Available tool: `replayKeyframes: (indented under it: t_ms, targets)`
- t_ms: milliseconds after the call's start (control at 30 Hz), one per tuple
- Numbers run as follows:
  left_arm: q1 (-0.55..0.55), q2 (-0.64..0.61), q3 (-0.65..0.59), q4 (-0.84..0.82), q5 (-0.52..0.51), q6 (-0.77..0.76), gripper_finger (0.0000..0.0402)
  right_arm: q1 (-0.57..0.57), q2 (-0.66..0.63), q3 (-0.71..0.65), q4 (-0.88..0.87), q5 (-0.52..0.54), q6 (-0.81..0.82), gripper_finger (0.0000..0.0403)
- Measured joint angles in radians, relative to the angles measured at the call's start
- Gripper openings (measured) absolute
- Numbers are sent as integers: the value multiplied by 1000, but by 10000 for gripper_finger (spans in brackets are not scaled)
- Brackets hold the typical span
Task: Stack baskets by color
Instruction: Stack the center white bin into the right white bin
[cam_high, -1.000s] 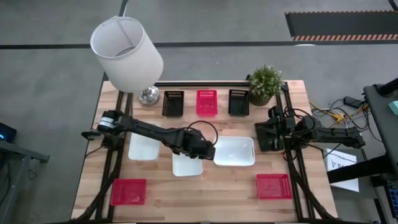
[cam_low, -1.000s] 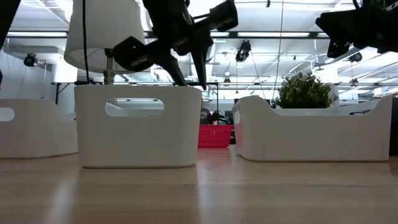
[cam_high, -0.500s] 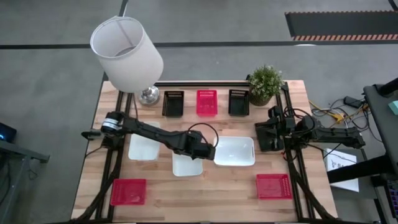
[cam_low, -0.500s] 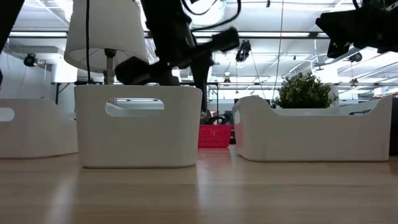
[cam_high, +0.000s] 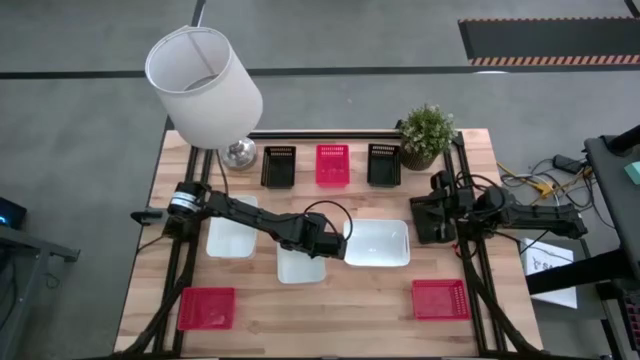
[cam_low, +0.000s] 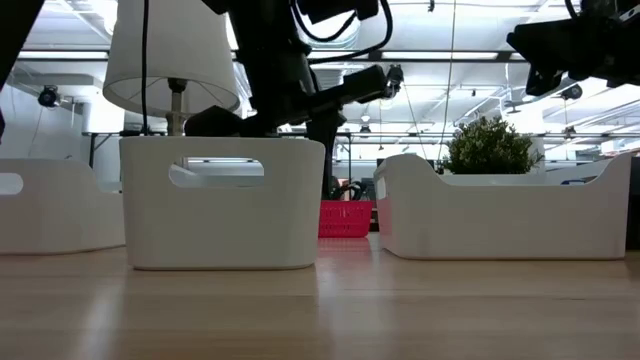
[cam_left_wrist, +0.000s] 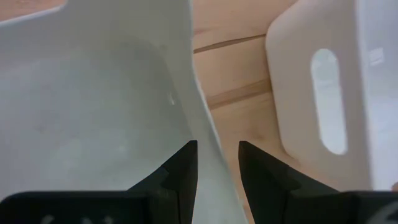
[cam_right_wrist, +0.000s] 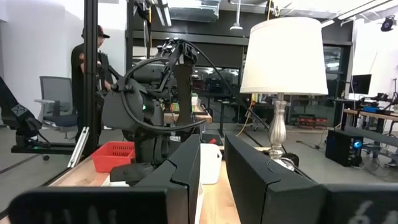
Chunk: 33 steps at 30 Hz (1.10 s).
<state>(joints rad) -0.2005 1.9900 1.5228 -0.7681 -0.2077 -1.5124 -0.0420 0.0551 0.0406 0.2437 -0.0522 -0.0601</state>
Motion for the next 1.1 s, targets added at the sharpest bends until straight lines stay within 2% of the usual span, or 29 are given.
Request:
replayKeyframes:
  t_ms: [333, 433, 567, 633, 900, 1100]
  targets:
    - [2, 2, -53, 30, -3, -1, 94, 0, 0, 0, -4, 0, 0, 68]
    - [2, 2, -59, 32, -2, 0, 69, 0, 0, 0, -4, 0, 0, 68]
    - [2, 2, -63, 29, -2, 6, 17, 0, 0, 0, -4, 0, 0, 68]
    - [1, 2, -63, 26, -5, 25, 6, 0, 0, 0, -4, 0, 0, 68]
    - [-2, -1, -62, 19, -9, 65, 1, 0, 0, 0, -4, 0, 0, 68]
    - [-5, -11, -12, -93, -10, 112, 0, 0, 0, 0, -4, 0, 0, 68]
